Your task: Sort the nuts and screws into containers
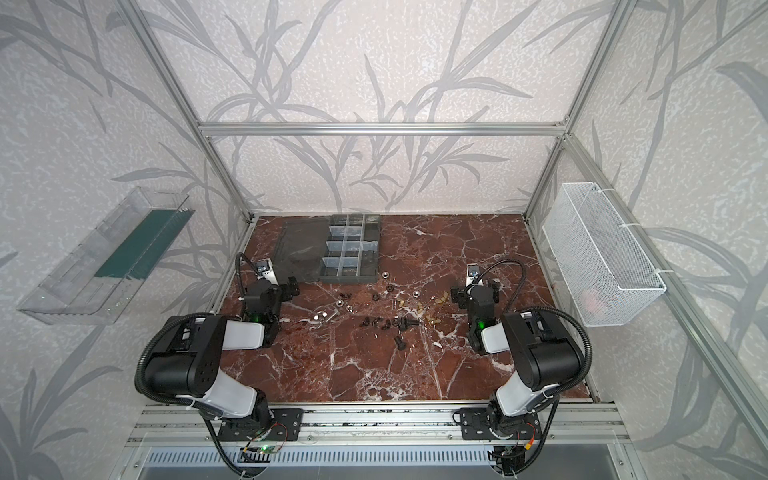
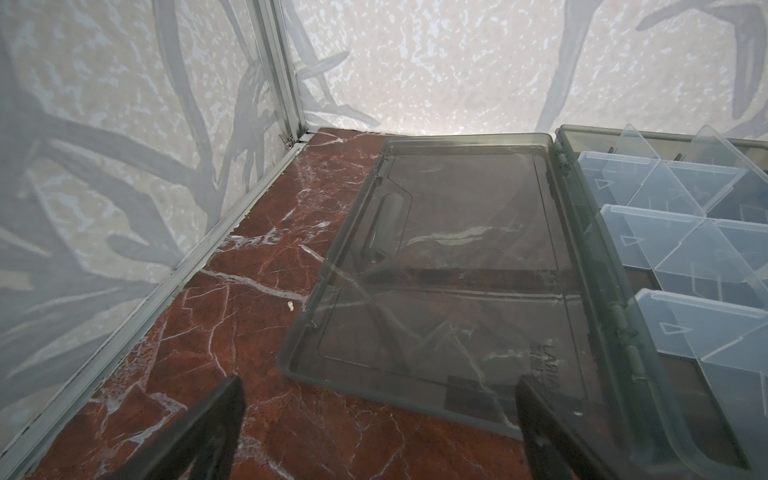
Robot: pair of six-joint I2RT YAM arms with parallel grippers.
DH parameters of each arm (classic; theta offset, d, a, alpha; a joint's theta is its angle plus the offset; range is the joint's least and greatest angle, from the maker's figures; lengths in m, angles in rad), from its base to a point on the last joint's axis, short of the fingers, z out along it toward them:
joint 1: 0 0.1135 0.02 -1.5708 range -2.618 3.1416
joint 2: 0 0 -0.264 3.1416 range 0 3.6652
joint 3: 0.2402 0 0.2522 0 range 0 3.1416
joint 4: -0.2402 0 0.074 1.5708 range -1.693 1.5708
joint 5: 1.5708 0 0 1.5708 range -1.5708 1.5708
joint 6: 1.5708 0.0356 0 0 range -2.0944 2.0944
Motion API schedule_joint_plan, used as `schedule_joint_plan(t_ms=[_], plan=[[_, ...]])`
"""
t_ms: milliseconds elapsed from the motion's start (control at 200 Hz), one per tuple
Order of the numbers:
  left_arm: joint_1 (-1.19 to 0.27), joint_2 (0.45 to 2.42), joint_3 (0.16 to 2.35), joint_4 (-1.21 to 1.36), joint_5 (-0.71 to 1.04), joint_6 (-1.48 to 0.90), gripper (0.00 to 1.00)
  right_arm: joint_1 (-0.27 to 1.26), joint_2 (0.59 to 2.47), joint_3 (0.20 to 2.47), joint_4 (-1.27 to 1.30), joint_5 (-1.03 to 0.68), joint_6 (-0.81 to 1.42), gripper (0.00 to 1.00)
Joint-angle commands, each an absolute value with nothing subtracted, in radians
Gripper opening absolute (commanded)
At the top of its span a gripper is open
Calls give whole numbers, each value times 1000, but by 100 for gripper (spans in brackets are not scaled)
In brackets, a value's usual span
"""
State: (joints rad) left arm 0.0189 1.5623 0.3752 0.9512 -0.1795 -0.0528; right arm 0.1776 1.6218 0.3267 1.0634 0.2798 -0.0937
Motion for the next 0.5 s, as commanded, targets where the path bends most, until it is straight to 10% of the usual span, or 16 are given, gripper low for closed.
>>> schedule_joint_plan(t_ms=[0, 320, 495], plan=[[26, 1568, 366, 970, -165, -48, 99, 175, 1603, 347, 1062, 295, -80, 99], [5, 1284, 413, 653, -260, -71, 99, 238, 1545, 285, 1170, 424, -135, 99], [4, 1139, 366, 673, -270, -319, 99, 311, 1235, 392, 813, 527, -180, 99]])
